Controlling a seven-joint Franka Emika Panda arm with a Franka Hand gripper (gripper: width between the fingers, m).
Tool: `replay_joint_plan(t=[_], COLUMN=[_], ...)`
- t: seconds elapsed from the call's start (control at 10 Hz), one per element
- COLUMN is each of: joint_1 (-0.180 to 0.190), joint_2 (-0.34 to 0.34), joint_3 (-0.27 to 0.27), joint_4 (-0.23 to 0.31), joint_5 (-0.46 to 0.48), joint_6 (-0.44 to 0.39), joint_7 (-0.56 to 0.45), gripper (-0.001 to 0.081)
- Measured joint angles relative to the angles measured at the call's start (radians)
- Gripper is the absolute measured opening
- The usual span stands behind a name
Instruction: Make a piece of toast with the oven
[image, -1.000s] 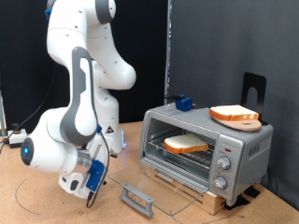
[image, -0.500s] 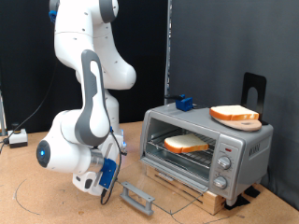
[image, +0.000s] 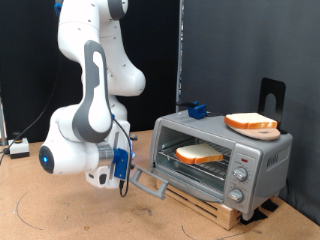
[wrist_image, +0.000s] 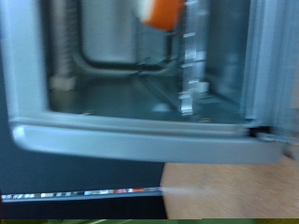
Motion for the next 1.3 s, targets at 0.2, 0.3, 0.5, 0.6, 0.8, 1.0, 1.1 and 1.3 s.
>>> replay_joint_plan(t=[0.2, 0.3, 0.5, 0.6, 0.8, 1.0, 1.1, 1.3], joint_1=[-0.001, -0.001, 0.004, 0.007, 0.018, 0.035, 0.044, 0.063], joint_2=[-0.042, -0.066, -0.122, -0.152, -0.215, -0.281, -0.315, -0.388], joint_3=[0.007, 0.015, 0.039, 0.054, 0.083, 0.112, 0.127, 0.156], joint_4=[-0.009, -0.018, -0.041, -0.054, -0.09, -0.137, -0.163, -0.222], joint_5=[0.023, 0.035, 0.059, 0.073, 0.1, 0.128, 0.144, 0.193], joint_6=[-0.087, -0.116, -0.157, -0.167, -0.175, -0.174, -0.172, -0.166], joint_7=[-0.023, -0.025, -0.033, -0.035, -0.027, 0.012, 0.037, 0.06], gripper=[0.0809, 0.0809, 0.0809, 0.0809, 0.0809, 0.0809, 0.0809, 0.0809])
